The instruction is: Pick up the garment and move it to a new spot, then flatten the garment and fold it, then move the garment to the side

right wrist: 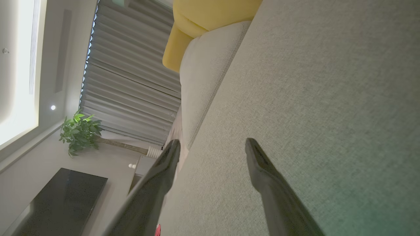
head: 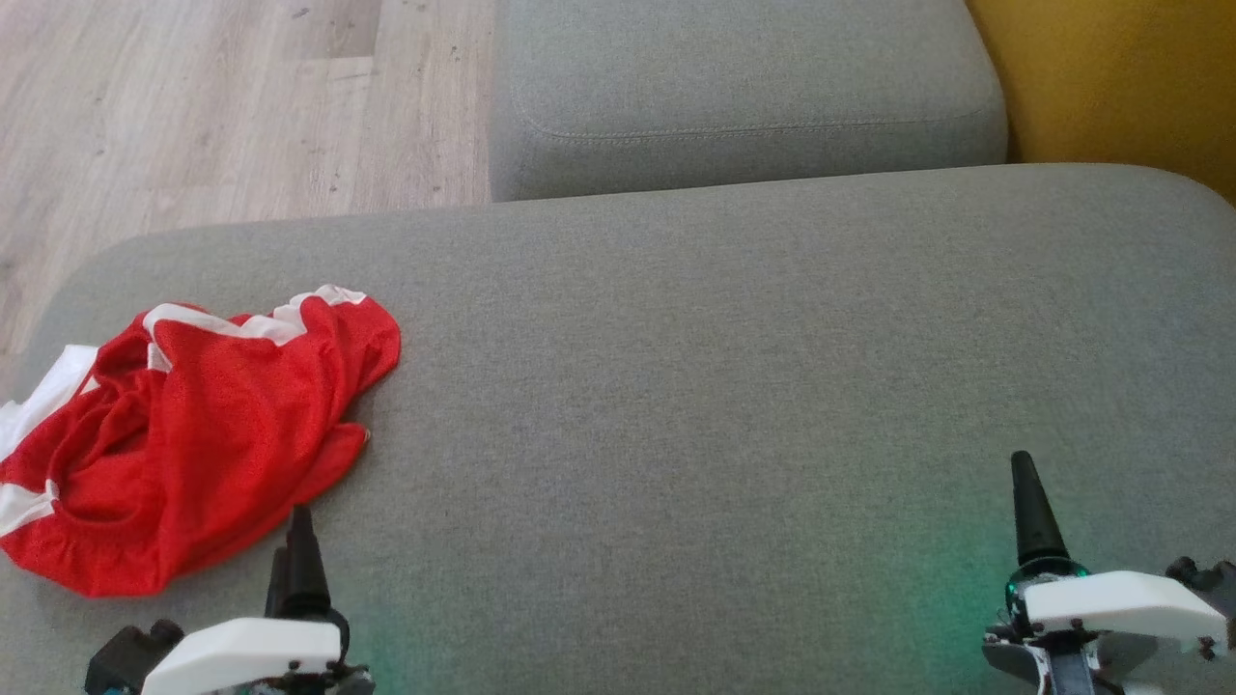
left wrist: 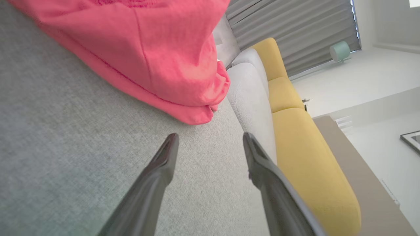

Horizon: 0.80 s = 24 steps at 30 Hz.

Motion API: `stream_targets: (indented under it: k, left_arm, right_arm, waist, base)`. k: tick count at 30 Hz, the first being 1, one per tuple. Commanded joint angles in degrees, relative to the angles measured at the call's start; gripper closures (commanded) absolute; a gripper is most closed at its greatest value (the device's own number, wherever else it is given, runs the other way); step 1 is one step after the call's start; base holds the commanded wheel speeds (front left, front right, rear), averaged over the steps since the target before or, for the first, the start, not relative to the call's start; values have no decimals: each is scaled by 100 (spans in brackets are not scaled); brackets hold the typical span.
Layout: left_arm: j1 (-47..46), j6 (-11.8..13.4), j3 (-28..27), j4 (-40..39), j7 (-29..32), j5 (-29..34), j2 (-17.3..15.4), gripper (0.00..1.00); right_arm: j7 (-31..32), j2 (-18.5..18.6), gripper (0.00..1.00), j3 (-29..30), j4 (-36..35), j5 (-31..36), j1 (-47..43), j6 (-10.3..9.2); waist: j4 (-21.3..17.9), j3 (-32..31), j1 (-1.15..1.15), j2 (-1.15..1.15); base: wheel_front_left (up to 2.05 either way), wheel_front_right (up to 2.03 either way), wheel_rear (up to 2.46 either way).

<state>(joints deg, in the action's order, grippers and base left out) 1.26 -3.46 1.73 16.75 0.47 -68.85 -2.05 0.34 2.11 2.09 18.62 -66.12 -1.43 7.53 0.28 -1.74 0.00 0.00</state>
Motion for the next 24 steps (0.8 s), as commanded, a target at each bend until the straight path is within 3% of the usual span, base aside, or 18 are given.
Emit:
stream_targets:
  k: [1, 24]
  left_arm:
    - [-148, 47, -27, -240, -74, 234, -46, 0]
    - [-137, 376, 299, -629, -483, 2095, -56, 0]
  right_arm:
    - [-72, 29, 0, -83, -238, 210, 188, -1]
    - [-478, 42, 0, -512, -508, 2156, 117, -2]
  waist:
    - [-3, -2, 0, 0]
    - [1, -110, 0, 0]
  base:
    - [0, 0, 0]
    - [0, 0, 0]
